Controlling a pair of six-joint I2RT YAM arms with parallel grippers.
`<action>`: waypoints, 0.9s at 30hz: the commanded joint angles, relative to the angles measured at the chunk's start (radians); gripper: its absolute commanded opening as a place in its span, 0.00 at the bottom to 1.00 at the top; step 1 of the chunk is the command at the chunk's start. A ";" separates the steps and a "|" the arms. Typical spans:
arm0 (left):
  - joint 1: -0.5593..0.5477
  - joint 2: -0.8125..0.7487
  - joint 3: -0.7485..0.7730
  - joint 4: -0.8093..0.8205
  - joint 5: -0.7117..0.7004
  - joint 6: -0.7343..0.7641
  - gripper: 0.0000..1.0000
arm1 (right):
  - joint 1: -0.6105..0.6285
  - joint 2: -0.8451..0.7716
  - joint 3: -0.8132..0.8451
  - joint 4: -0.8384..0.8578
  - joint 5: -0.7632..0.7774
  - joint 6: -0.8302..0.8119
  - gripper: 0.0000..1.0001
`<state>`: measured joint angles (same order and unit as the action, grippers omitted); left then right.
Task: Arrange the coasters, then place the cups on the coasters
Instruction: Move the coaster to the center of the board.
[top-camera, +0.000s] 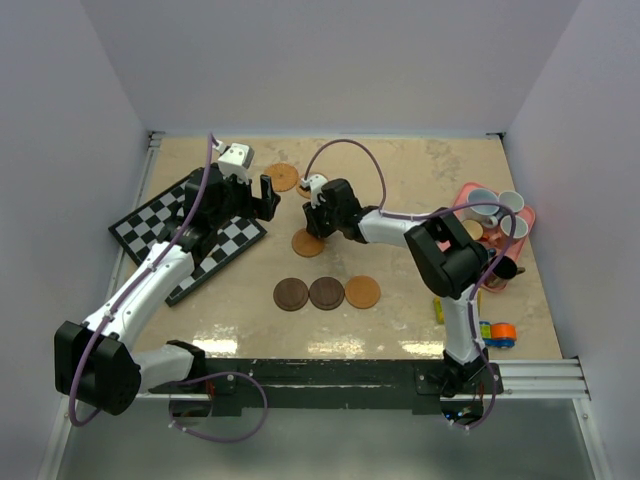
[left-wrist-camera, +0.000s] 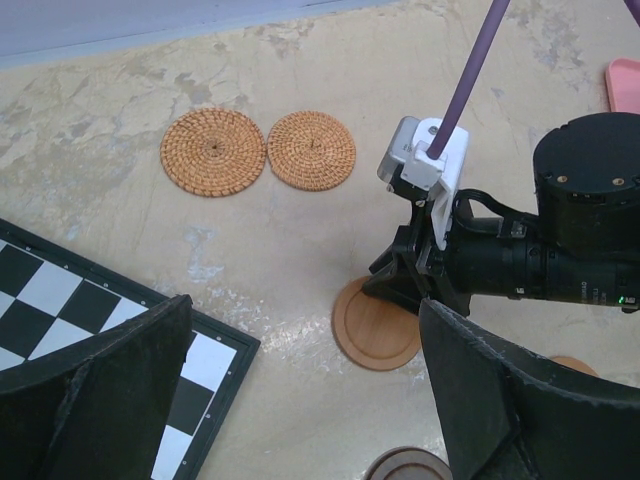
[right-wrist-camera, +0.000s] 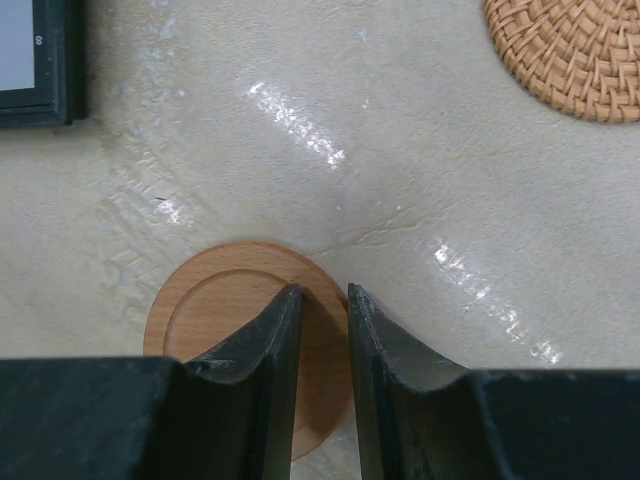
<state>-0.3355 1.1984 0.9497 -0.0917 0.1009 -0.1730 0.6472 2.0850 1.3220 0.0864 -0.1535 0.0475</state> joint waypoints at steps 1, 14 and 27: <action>-0.005 0.000 0.006 0.037 0.005 -0.006 1.00 | 0.026 -0.006 -0.067 -0.045 -0.040 0.052 0.27; -0.005 0.006 0.004 0.038 0.005 -0.006 1.00 | 0.049 -0.134 -0.118 -0.085 0.026 0.054 0.27; -0.005 0.003 0.006 0.035 -0.003 -0.005 1.00 | 0.057 -0.092 0.082 -0.093 0.023 0.089 0.45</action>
<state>-0.3355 1.2045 0.9497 -0.0917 0.1005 -0.1730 0.6956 1.9915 1.3479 -0.0280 -0.1402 0.1028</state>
